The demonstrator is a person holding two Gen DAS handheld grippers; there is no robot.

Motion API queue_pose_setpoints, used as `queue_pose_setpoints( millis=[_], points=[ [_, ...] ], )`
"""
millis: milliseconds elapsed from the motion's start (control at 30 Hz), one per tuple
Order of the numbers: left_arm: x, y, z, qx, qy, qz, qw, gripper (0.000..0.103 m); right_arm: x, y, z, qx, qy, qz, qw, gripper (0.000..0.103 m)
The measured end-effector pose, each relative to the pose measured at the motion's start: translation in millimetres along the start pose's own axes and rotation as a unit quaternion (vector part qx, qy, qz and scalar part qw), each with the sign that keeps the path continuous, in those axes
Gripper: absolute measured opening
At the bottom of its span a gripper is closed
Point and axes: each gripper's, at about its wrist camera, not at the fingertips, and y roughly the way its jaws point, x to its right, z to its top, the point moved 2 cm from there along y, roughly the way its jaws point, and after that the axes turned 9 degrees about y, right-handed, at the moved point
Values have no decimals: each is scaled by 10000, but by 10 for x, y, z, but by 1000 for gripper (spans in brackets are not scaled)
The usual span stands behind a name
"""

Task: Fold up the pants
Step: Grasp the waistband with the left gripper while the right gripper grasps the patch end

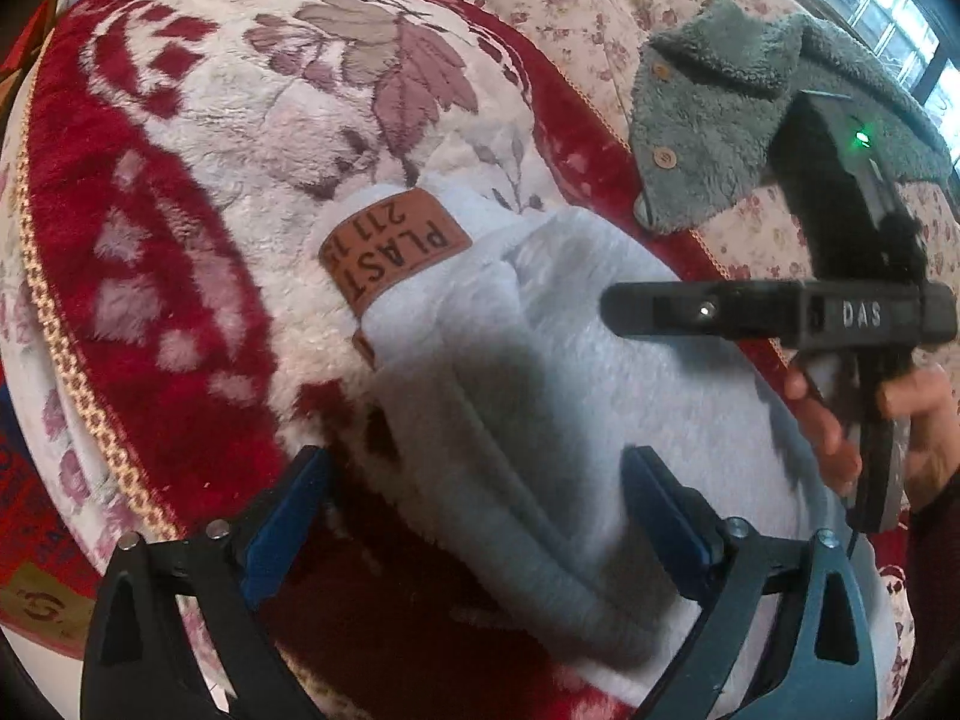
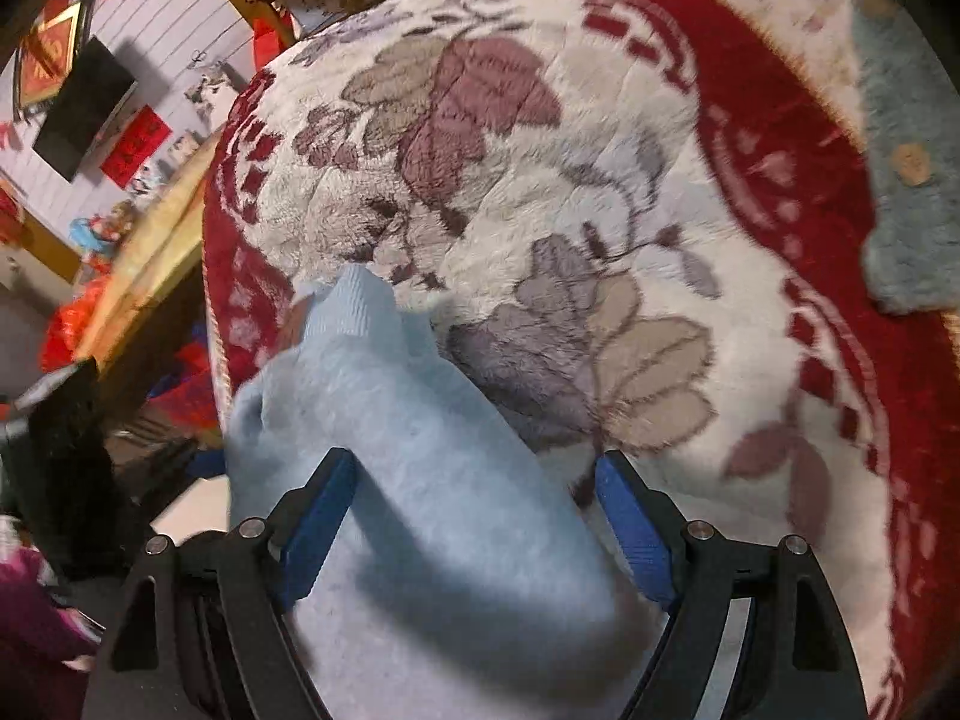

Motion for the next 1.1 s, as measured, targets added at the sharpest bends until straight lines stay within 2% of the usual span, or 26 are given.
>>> queue_pose_setpoints(
  millis=[233,267,300,400,433,467,500,533,567,633,733,867,1100],
  points=[
    [-11,105,44,49,-62,30,10000,103,-35,216,158,-385,-200,341,9985,86],
    [-8,117,50,49,-53,36,10000,103,-69,260,172,-443,-255,379,9980,82],
    [-7,133,61,43,-26,21,10000,103,-121,307,180,-509,-347,455,9971,69],
    [-10,159,90,93,6,-104,9999,102,-258,391,165,-560,-730,279,9954,65],
    [-8,157,102,141,3,-133,9998,95,-261,386,168,-568,-757,268,9951,64],
    [-5,136,110,222,4,-160,9996,75,-258,366,172,-580,-738,251,9953,61],
    [-6,104,124,306,-15,-232,9993,69,-286,325,168,-555,-803,195,9950,58],
    [-17,89,127,320,-60,-383,9987,58,-330,275,163,-475,-931,110,9945,56],
    [-24,73,128,325,-91,-522,9981,49,-367,218,154,-406,-1017,81,9940,53],
    [11,-8,137,413,-6,-561,9976,42,-418,95,148,-294,-1086,75,9936,44],
    [143,-232,188,662,319,-491,9961,37,-535,-161,96,-36,-1359,79,9907,42],
    [296,-473,255,922,497,-567,9929,35,-687,-472,52,253,-1509,33,9882,42],
    [836,-946,248,1462,1174,-530,9808,33,-824,-1185,-226,859,-1672,-26,9822,42]
  ],
)
